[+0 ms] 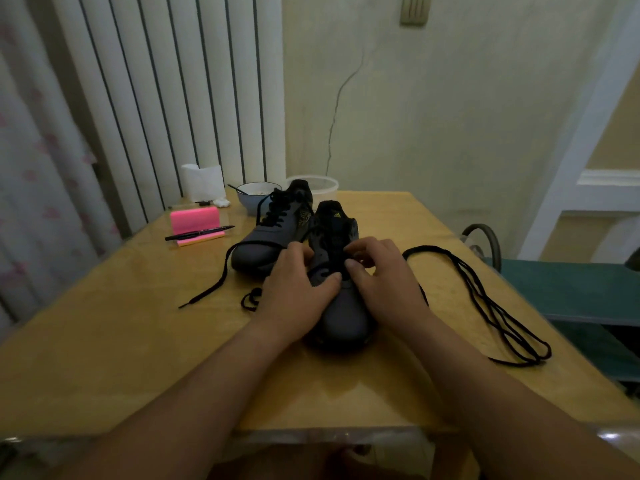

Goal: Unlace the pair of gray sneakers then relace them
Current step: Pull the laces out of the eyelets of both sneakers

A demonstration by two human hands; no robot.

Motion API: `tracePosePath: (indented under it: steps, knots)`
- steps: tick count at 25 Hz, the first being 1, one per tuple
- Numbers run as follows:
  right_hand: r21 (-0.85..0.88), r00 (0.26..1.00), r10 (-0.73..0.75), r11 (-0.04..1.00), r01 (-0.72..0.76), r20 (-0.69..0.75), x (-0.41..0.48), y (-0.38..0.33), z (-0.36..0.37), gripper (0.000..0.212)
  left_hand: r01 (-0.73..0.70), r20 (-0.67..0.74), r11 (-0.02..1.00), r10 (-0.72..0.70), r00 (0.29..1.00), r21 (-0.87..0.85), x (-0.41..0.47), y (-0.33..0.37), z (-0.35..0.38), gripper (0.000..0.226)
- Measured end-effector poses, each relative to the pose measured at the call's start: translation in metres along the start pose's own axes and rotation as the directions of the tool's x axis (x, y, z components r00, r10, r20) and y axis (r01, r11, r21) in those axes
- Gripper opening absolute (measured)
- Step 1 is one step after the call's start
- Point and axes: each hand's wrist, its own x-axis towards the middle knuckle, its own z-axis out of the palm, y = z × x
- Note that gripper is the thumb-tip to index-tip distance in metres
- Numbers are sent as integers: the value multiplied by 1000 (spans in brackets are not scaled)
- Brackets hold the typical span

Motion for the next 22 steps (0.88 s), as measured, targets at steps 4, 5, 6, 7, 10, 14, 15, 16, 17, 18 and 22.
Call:
tracePosePath:
  steps: [4,5,6,7,10,14,15,16,17,18,22]
  knots:
    - [-124,986,-87,987,105,140,20,-3,-19,8,5,-70,995,-13,997,-104,-7,-3,9,55]
    - [-119,985,-118,984,133,128,22,-2,-21,7,-1,-80,995,-7,997,-101,-9,-2,9,55]
    - [-120,982,-153,979,165,107,23,-2,-22,7,-6,-94,995,-3,996,-97,-10,-1,9,55]
    - [-129,979,-185,972,195,87,22,-1,-21,7,-10,-106,995,0,994,-95,-11,0,9,56]
    - [-167,974,-224,960,227,39,15,2,-17,6,-11,-112,995,0,994,-101,-11,1,9,60]
    - [-214,966,-205,948,236,158,20,-3,-25,6,-25,-122,996,15,992,-83,-11,1,10,60]
    - [-243,959,-171,944,225,227,24,-8,-28,5,-25,-124,997,15,992,-78,-11,0,10,60]
    - [-267,950,-127,941,206,285,28,-14,-31,5,-22,-128,998,14,992,-64,-11,0,10,61]
    - [-273,942,-75,947,170,328,30,-20,-33,7,-20,-136,999,15,991,-36,-10,-1,11,62]
    - [-249,930,-12,962,110,367,31,-25,-36,11,-18,-144,1000,18,989,4,-9,0,11,61]
    - [-28,802,169,982,-187,573,21,-34,-48,19,-7,-173,996,21,985,83,-9,3,12,55]
